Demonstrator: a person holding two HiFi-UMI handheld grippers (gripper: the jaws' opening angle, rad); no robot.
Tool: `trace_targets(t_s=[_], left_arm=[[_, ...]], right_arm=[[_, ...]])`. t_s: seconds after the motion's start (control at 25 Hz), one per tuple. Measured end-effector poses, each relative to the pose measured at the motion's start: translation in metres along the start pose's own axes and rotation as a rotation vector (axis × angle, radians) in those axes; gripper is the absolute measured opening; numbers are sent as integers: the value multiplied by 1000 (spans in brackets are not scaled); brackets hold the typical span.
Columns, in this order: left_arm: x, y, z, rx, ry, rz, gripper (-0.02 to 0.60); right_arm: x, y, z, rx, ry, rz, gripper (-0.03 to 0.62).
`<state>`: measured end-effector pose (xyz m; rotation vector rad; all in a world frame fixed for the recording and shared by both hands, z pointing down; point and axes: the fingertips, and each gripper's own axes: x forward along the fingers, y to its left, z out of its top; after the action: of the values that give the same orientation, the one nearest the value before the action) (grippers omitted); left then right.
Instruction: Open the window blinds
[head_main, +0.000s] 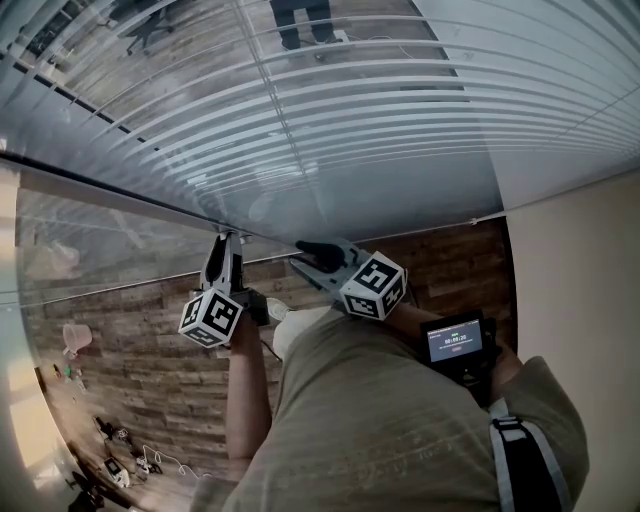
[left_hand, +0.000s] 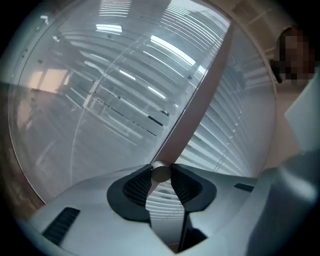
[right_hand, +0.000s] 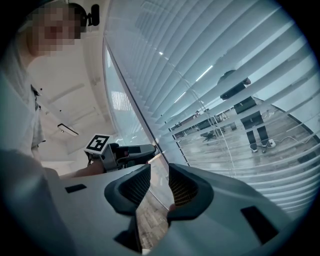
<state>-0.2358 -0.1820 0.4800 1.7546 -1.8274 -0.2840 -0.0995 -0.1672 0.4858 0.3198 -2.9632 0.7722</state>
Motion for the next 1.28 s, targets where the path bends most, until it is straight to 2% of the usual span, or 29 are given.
trace_targets(t_s=[0.2,0.44,0.6,0.8,0.84,0.88,0.92,0.96,1.04,1.16,1.28], left_arm=[[-1,-4,-1,211,27,62,137],[0,-7,-2,401,62,115,137],[0,-10,-3,557,81,155,137],[0,-14,-6,824,94,227,137],[0,-15,-7,842,94,230,137],[1,-16,-7,812,89,218,137],[1,-16,-7,727,83,190,137],[0,-16,-7,605,76,153,146],[-3,-14,-7,351,55,81,203],[-7,-10,-2,55,-7,-11,210],[-6,-5,3,-284,-61,-95,209]], right_arm=[[0,0,1,2,-1,3,101],[2,1,2,3,-1,10,101],[2,2,1,5,1,11,101],[1,3,0,3,-2,14,101],[0,3,-1,5,-1,14,101],[0,3,-1,6,-1,13,101],[0,3,-1,6,0,12,101],[1,2,0,5,-1,11,101],[2,2,0,5,-2,8,101],[1,0,0,9,-6,0,101],[2,-2,2,5,-8,-4,101]])
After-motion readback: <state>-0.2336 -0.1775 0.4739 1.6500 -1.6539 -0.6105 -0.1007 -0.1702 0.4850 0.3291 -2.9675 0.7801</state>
